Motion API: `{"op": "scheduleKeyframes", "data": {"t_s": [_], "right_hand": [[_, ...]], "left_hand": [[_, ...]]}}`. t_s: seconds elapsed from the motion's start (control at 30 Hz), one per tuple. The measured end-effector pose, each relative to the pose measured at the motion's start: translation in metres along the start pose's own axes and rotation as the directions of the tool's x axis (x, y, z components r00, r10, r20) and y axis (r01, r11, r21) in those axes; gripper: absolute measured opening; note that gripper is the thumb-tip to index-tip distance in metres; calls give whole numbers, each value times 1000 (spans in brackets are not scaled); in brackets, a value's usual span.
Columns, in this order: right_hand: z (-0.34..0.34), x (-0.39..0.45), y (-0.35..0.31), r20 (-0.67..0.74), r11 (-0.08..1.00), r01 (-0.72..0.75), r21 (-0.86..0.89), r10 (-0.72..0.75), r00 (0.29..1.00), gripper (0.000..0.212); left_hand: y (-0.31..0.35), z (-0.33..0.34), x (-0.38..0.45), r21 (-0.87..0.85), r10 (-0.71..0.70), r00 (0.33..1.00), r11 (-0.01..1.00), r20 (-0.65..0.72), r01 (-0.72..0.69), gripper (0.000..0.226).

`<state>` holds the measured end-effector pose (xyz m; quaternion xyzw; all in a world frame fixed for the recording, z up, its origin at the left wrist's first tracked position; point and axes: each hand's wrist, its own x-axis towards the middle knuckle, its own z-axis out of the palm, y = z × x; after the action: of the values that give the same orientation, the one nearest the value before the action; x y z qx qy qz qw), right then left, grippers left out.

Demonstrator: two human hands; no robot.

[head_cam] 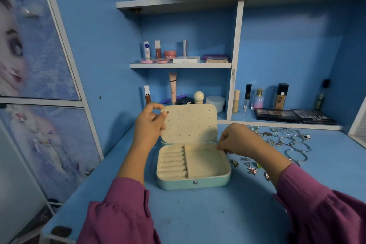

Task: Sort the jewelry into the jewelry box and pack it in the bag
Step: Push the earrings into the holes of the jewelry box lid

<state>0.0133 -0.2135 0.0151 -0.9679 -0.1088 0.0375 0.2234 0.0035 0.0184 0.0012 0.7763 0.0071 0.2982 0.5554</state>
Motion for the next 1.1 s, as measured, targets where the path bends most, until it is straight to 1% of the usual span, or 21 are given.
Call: {"op": "scheduleKeyframes", "data": {"t_s": [0.07,0.17,0.23,0.3,0.4,0.53,0.6,0.67,0.73,0.8,0.97,1.1], "right_hand": [[5,2,2,-65,999,5,52,-2,998,16],[10,2,9,-110,985,31,170,-12,994,15],[9,0,15,-107,964,63,259,-36,994,14],[4,-4,23,-110,946,87,312,-55,992,11],[-6,-10,38,-145,917,108,384,-56,988,12],[-17,-19,59,-116,922,98,375,-58,992,12],[-22,-24,66,-86,924,98,368,-71,994,10],[-25,-29,72,-53,933,105,344,-92,994,6],[-26,-34,77,-11,950,105,294,-106,994,3],[-27,-38,80,29,972,90,218,-99,995,3],[-26,-46,84,68,984,94,153,-106,992,3],[-26,-45,87,57,984,80,156,-90,994,5]], "left_hand": [[3,-1,-3,-61,-4,1000,998,-13,3,16],[6,-2,-10,-184,-85,996,980,-35,77,6],[7,-4,-14,-256,-173,985,953,-27,160,10],[8,-8,-18,-326,-246,969,915,15,237,14],[10,-16,-23,-457,-313,940,822,132,338,9],[15,-25,-33,-594,-417,866,634,277,496,9],[14,-28,-36,-569,-458,827,603,327,559,14],[13,-30,-39,-508,-482,789,604,381,614,20],[11,-33,-42,-457,-488,758,606,432,651,36],[10,-36,-43,-404,-482,745,634,460,660,44],[6,-36,-47,-281,-461,735,716,497,639,32],[4,-35,-47,-185,-456,733,773,505,607,36]]}}
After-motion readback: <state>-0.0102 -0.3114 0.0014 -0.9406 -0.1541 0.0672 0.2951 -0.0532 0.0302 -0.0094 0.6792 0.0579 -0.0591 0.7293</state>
